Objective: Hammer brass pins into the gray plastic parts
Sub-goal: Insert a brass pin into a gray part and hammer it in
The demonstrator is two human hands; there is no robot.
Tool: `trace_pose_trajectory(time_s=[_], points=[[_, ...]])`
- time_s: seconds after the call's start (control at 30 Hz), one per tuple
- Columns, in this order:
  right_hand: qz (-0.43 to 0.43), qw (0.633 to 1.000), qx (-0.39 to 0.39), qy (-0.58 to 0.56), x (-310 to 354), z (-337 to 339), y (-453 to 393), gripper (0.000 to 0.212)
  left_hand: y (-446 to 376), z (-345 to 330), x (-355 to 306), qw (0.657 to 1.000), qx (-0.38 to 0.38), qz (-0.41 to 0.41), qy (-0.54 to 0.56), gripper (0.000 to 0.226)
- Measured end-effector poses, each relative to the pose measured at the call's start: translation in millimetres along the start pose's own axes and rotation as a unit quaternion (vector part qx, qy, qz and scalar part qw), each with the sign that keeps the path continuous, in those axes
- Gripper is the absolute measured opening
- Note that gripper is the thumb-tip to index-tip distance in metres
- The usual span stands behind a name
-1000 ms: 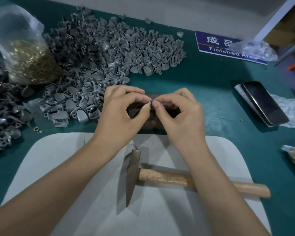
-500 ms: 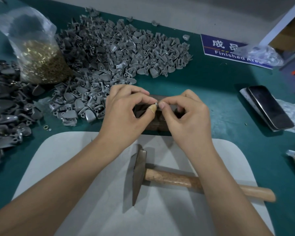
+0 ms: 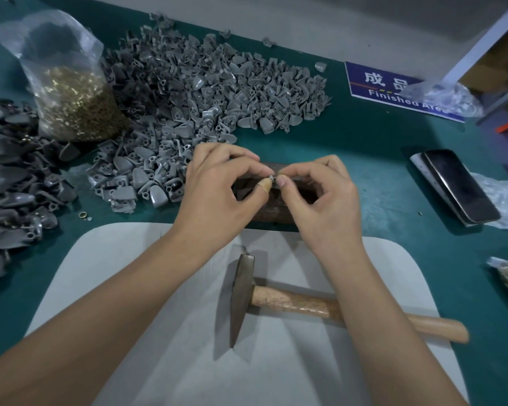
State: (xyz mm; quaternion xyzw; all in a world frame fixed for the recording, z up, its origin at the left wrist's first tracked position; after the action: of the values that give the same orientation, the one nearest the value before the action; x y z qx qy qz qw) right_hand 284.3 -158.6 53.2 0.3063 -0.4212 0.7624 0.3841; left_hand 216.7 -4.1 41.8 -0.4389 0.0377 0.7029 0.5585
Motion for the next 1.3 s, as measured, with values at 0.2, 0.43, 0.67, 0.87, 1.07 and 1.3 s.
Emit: trace_pose_trajectory(time_s=[0.2,0.43,0.67,0.87,1.07,1.3], points=[[0.022,1.0,0.005,-0.006,0,-4,-2,0.006,0,-1,0,1.0,-0.002,0.0,0.004,0.011],[0.004,1.0,0.016,-0.001,1,2,-4,0.01,0,-2,0,1.0,0.003,0.006,0.001,0.01],[0.102,0.967,0.067,0.224,33,-1,-3,0.016,1,-2,0,1.0,-0.001,-0.003,-0.005,0.011],[0.12,0.944,0.094,0.291,43,-4,-3,0.022,0,-2,1,1.0,-0.002,-0.009,0.007,0.012],[0.071,0.966,0.119,0.217,33,-3,-10,0.018,-1,-1,0,1.0,-0.015,-0.011,0.02,0.014],[0.068,0.951,0.103,0.283,39,-10,-9,0.024,-4,1,-2,0.999,0.004,-0.045,0.019,0.01]])
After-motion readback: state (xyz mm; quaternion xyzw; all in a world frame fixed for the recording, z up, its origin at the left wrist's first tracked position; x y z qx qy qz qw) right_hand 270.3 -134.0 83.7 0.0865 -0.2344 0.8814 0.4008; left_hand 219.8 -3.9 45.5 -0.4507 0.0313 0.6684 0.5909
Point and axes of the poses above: each hand's wrist, its own y-axis away from the middle knuckle, its own z-axis out of the back of the hand, x = y × z, the point moved 6 cm from there along -y, towards the middle knuckle, and after that the axes turned 7 degrees about -y, right-handed, at the moved point
